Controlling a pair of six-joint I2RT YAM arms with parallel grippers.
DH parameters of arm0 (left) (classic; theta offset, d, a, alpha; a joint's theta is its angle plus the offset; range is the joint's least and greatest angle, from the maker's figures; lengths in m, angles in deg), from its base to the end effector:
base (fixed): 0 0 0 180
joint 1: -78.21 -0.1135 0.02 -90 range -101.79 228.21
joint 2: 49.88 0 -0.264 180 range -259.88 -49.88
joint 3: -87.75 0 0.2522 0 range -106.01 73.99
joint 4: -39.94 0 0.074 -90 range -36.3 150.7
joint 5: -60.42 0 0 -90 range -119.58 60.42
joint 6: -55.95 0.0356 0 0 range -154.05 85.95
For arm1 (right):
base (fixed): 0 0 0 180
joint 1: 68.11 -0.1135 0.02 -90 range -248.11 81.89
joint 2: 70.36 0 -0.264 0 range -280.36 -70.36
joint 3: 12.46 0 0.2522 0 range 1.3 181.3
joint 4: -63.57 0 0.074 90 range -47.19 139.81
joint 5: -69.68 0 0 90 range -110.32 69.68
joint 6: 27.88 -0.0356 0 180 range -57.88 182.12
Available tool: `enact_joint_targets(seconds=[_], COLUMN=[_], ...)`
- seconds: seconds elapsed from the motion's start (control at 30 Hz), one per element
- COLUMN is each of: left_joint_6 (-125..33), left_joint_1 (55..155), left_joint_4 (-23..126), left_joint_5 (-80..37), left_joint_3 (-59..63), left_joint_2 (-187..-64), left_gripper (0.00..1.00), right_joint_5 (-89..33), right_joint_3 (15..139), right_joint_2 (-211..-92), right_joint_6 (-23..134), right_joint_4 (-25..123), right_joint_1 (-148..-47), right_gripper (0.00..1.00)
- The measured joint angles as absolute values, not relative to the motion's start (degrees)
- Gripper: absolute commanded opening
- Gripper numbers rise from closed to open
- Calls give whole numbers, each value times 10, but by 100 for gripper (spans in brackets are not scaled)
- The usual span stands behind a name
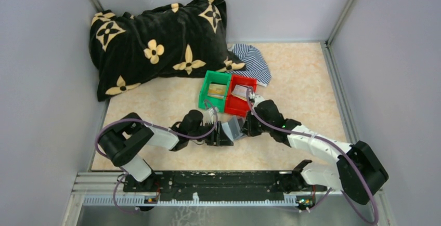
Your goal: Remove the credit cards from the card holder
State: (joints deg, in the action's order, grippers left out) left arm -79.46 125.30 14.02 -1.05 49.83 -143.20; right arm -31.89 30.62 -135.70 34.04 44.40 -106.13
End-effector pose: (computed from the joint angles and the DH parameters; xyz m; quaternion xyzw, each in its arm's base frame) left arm 0.1715 -0.2094 0.1177 0.1364 0.8352 -0.5000 0.1840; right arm 0.1728 0.1441 0.1858 -0.1199 0.8999 0.3002 0.2929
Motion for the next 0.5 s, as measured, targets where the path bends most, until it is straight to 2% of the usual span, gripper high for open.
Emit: enact_joint_targets(seconds=[0.3, 0.5], left_joint_6=[-791, -777], left_joint_1=[1253, 1253], left_joint_4=[145, 214], left_joint_5=[-15, -39], left_joint_3=[505, 530], left_joint_2=[-1420, -1338], left_gripper=[63, 63], right_joint_5=[-320, -322], right_joint_3=[307, 311], right_joint_2=[-1358, -1371], right_joint_6=[326, 322], right_joint_4=[456, 459], right_joint_1=[-1083, -1101], right_gripper=[0, 0])
